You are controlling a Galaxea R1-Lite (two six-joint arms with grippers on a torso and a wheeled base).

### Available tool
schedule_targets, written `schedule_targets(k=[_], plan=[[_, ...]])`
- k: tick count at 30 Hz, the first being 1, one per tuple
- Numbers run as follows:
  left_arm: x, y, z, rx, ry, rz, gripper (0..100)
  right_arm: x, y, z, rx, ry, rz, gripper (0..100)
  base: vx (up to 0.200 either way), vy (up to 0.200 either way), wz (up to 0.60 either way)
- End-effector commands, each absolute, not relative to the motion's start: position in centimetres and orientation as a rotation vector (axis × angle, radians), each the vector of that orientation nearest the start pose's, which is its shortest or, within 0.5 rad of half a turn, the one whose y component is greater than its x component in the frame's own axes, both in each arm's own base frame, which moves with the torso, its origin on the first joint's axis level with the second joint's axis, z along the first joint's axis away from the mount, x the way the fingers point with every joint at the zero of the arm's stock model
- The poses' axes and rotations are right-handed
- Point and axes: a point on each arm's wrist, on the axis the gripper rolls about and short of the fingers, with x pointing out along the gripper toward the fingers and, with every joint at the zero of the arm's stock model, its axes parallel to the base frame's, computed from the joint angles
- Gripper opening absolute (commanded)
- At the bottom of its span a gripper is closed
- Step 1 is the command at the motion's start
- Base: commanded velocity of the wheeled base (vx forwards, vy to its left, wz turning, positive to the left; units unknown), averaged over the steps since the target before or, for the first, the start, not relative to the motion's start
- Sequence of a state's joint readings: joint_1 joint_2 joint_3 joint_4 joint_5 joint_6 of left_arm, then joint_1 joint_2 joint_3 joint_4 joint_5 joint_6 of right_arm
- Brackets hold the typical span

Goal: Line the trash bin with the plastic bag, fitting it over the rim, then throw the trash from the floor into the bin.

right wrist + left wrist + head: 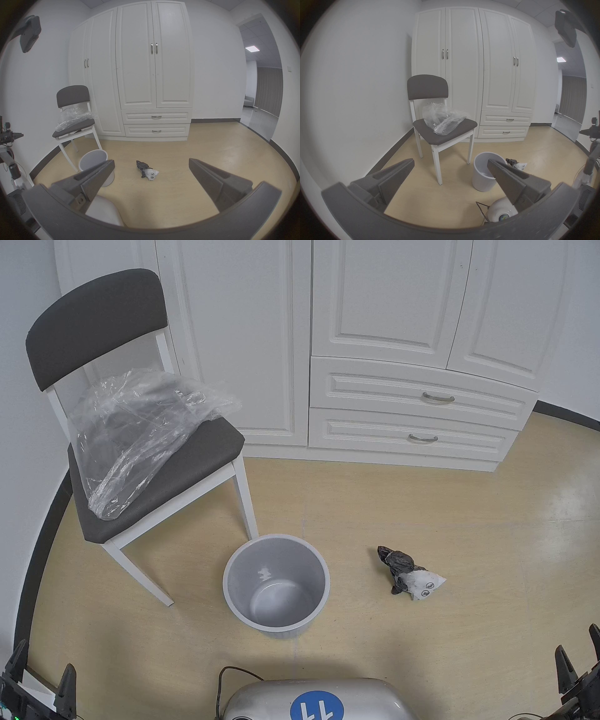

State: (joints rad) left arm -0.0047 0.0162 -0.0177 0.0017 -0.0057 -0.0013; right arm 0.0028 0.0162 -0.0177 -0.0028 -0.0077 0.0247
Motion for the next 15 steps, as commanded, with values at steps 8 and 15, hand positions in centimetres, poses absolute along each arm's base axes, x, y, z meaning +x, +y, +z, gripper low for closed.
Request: schedule_targets(k=[8,15], plan=[[-2.28,0.00,7.53,-0.002,0.002,-0.011,100,-2.28,-0.02,7.58,0.025,-0.003,-0.005,100,0.000,0.000,0.00],[-2.28,0.00,7.53,-0.002,0.002,-0.011,100,-2.28,-0.02,7.58,0.025,-0.003,-0.005,100,0.000,0.000,0.00]])
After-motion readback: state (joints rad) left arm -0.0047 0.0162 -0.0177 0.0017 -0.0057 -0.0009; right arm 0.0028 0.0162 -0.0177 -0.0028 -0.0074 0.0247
